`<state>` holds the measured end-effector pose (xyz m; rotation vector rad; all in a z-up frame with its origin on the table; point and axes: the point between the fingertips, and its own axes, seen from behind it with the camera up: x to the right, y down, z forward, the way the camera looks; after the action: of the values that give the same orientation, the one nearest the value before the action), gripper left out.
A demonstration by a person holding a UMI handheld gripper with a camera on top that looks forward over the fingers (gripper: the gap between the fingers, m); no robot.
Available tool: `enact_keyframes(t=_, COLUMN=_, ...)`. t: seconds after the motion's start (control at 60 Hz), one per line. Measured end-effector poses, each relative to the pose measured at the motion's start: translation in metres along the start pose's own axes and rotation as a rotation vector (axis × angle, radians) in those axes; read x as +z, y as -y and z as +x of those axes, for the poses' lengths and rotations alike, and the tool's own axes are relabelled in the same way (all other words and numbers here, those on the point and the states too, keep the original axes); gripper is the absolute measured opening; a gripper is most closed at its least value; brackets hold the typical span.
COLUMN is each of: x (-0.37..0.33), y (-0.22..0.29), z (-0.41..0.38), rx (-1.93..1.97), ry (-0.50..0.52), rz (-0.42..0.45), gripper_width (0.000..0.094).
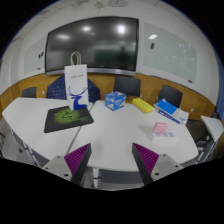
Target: Unplug charger
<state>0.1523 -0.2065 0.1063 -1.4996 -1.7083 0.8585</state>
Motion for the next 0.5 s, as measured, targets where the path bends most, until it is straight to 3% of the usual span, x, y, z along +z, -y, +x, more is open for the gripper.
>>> enact_keyframes(t=0.317, x=0.006, y=-0.024, z=0.140, rx=0.073, ry=-0.180, rz=-0.024, gripper_width=0.0859)
enact_keyframes(t=0.5, x=0.021, y=-0.031, z=0.193, rx=0.098, ry=-0.208, rz=-0.002, gripper_width=0.0857)
